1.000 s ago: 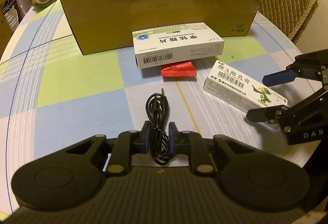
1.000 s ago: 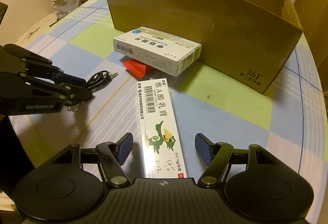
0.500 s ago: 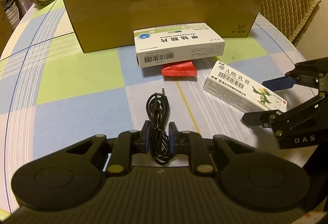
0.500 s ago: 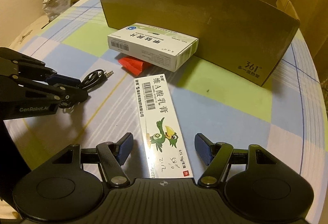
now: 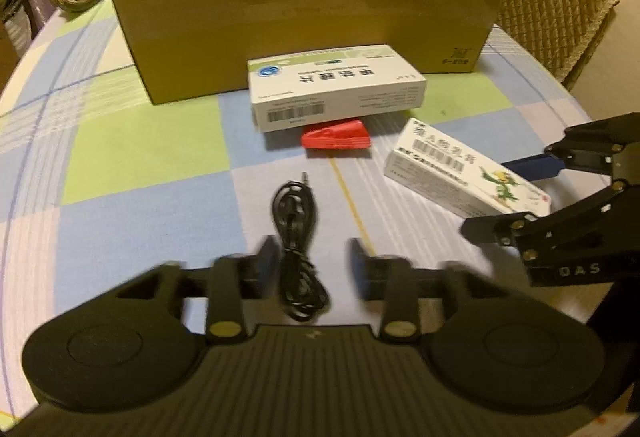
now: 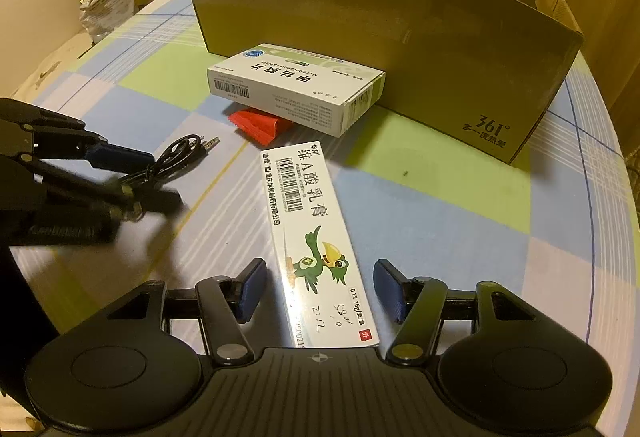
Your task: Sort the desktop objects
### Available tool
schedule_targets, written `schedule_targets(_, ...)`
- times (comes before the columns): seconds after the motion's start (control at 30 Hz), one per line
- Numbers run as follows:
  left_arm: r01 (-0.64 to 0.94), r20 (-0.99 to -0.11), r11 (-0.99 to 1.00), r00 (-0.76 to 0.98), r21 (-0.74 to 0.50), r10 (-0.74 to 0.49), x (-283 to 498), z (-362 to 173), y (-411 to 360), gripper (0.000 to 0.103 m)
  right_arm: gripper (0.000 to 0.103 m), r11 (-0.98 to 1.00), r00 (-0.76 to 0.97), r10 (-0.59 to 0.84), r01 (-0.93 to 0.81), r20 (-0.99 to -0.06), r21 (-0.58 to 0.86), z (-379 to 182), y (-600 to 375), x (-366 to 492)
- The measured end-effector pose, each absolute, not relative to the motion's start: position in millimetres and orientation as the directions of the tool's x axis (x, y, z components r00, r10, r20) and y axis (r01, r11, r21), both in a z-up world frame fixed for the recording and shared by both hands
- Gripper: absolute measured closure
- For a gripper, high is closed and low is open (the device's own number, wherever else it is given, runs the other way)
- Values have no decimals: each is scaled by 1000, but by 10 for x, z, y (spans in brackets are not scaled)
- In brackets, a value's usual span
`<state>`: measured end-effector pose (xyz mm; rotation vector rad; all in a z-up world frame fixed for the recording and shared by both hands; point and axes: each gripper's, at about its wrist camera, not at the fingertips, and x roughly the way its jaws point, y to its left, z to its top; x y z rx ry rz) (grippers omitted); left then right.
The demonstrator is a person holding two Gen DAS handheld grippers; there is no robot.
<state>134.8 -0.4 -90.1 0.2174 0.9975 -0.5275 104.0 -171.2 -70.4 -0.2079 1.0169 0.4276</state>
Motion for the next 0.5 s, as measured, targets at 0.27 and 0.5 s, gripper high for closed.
schedule_targets(0.27,460,-843,886,456,-52,-286,1292,-916,40,1,45,903,458,245,-429,-855,29,-705,-1761,1043)
schedule_targets(0.5,418,-785,906,539,-65,-305,1271,-790,205,3,45,905,460,245,-425,-853,31,-702,-1784,1048)
